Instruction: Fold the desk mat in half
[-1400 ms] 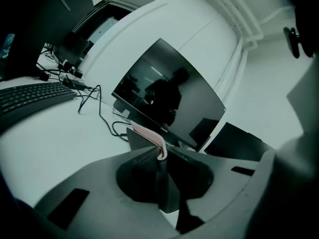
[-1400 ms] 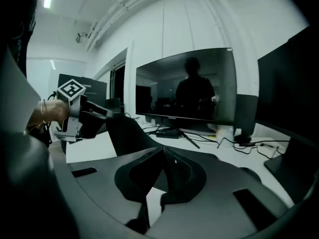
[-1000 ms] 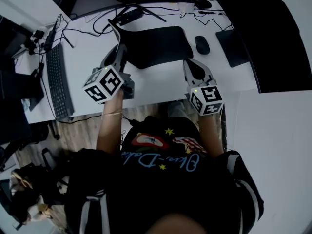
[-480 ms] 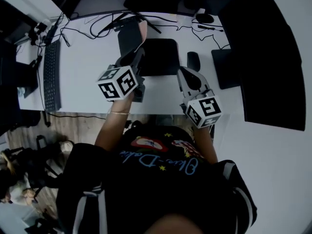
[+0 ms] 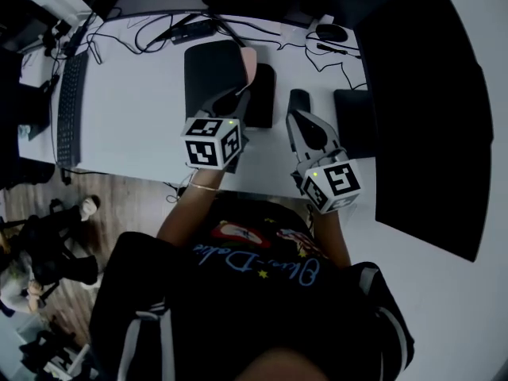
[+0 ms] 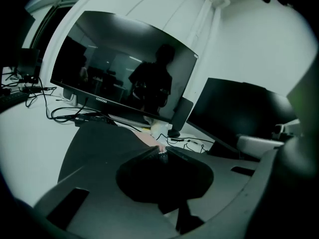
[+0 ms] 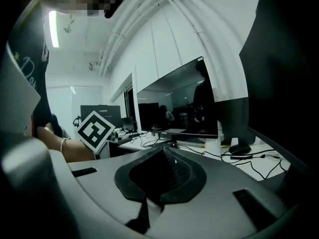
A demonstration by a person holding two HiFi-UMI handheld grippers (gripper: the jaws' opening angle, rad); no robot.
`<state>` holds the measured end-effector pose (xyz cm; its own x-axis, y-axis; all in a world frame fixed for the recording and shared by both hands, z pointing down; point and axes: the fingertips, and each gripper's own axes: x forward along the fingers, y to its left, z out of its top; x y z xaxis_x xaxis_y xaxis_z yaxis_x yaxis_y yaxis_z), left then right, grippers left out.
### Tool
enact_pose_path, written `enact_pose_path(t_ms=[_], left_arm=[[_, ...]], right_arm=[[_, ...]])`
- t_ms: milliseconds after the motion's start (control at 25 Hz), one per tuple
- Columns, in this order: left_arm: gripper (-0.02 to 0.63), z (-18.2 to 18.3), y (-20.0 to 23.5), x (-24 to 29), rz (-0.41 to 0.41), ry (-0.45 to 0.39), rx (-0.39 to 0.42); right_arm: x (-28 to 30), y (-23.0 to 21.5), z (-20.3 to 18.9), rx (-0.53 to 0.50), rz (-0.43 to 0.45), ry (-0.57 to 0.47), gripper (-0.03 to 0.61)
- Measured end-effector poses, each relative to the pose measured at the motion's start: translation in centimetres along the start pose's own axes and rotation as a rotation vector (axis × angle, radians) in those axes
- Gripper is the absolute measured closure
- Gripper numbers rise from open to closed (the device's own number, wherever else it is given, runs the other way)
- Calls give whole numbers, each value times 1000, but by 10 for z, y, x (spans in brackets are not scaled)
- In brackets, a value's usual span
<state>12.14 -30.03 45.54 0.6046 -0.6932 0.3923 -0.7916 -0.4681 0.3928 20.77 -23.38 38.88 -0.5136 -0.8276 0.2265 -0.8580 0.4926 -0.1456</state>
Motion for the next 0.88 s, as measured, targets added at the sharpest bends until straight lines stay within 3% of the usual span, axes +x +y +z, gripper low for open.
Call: enact_pose_path(t_ms=[440,680,880], left_arm=[[580,-57,-24,20,31,143,111],[564,-74,-27,27,6,170,107],[488,-73,-36,27,-51,154,62]], right_arm=[[4,-17,-9,-10,61,37,578],[8,-19,-12,-18,88,42,578],[10,-17,-11,-21,102,46,578]])
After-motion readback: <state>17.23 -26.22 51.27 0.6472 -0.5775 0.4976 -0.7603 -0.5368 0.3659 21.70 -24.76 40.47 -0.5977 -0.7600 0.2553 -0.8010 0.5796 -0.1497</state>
